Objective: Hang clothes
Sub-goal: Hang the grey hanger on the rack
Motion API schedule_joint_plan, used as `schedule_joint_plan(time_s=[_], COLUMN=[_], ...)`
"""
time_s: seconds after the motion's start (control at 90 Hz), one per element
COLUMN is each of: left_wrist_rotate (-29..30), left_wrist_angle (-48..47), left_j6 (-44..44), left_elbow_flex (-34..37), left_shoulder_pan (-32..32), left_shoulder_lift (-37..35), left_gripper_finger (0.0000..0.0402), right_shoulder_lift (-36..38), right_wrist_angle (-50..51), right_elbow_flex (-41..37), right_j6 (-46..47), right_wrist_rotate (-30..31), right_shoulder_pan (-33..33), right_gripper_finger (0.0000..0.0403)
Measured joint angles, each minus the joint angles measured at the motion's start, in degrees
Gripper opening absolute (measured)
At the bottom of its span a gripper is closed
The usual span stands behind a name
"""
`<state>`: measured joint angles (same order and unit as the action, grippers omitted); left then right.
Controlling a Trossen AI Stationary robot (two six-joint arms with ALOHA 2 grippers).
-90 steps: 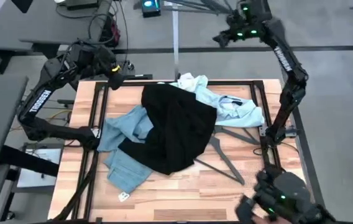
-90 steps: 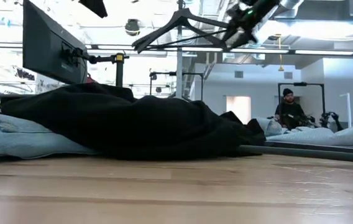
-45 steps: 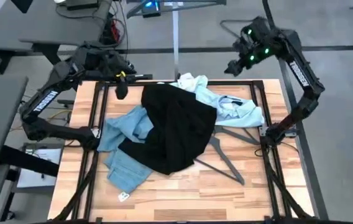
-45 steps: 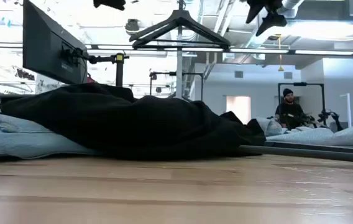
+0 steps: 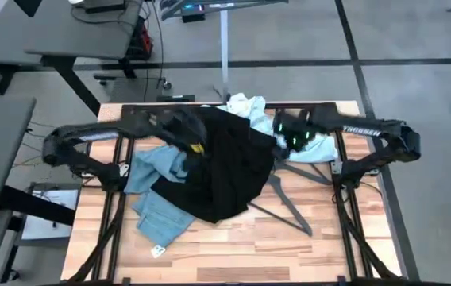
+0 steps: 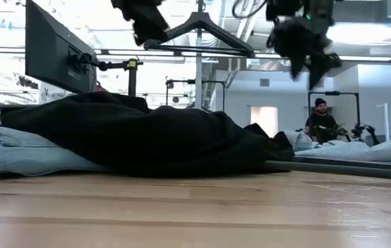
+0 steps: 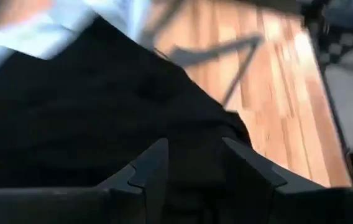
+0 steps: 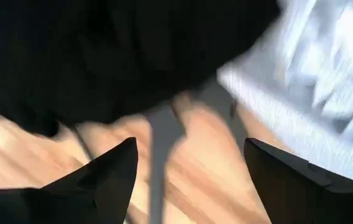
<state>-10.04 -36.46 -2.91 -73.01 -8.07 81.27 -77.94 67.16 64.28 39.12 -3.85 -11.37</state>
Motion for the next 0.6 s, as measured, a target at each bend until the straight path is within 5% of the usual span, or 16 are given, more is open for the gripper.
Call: schedule_joint_plan(time_s=[0.144,0.322,0.6], left_wrist_rotate=[6.4,2.3,1.0], left_wrist_angle=[4.6,8.4,10.5], left_j6=[-2.3,-4.3,-7.5], left_elbow_flex=[-0.1,0.0,0.0], left_shoulder_pan=[5.9,8.3,8.3], left_shoulder_lift=[9.5,19.8,26.4], left_gripper_finger=[0.0130,0.0130,0.0130], right_shoulder_lift=[0.0,0.0,-5.9], right_wrist_angle=[-1.0,-15.2,-30.8], right_elbow_flex=[-7.2,-15.2,-23.6], right_j6=[6.6,14.8,23.0], right_wrist_rotate=[2.8,2.9,10.3], right_shoulder_pan=[11.0,20.4,23.9], right_gripper_finger=[0.0278,0.0279,0.0279])
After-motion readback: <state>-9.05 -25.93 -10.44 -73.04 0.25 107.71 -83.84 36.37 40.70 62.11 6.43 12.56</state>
